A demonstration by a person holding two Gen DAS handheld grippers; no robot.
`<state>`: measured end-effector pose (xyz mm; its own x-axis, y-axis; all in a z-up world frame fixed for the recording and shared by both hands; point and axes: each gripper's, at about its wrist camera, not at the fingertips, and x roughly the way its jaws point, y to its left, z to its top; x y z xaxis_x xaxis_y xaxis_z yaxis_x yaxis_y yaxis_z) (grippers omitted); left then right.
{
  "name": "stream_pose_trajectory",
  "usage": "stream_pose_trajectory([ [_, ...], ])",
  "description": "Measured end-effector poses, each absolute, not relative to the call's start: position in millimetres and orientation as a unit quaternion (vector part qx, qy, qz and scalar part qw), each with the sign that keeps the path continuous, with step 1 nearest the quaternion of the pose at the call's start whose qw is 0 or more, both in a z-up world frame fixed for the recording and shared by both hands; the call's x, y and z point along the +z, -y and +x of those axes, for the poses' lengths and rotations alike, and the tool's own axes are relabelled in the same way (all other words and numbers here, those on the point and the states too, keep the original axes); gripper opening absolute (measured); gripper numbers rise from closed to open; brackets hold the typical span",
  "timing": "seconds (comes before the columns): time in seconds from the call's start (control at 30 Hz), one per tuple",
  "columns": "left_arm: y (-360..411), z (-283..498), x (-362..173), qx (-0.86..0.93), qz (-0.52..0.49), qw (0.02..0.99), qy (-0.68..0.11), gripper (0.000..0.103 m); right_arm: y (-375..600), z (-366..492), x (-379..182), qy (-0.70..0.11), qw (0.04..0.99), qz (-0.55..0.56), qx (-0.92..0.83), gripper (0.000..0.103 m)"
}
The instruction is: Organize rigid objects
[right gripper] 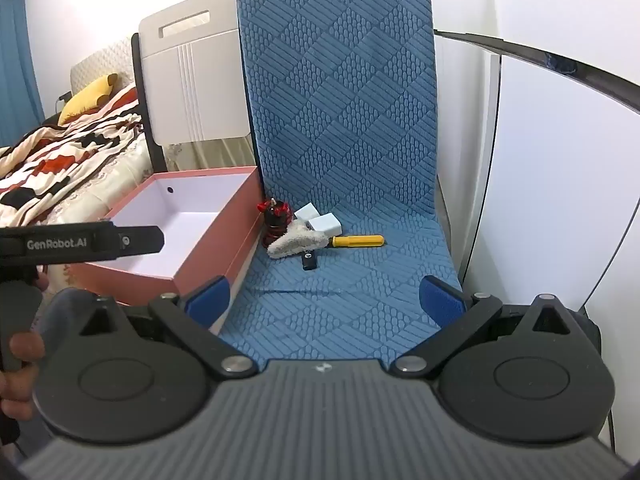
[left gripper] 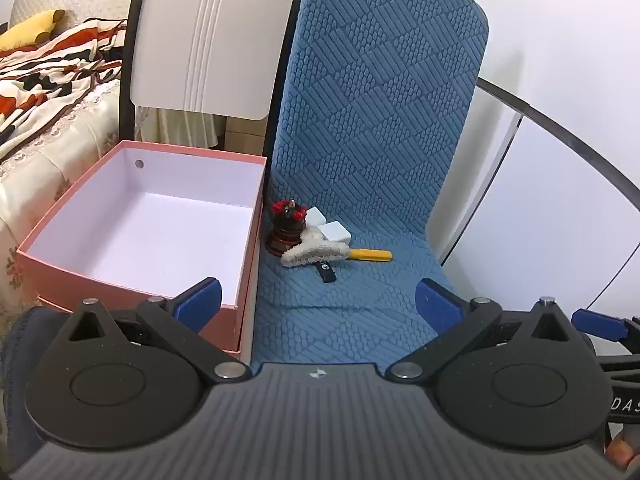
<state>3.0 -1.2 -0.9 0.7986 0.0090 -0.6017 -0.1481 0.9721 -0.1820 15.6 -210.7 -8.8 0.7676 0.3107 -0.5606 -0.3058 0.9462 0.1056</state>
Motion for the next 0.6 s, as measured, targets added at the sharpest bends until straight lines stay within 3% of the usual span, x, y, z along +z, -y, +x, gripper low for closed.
stream_pose_trajectory([
  [0.6, -2, -5, 6, 0.031, -0.119, 0.945, -0.303, 0.103, 202, 11, -11, -0.3, 0.939, 0.005, 0.169, 0.103],
])
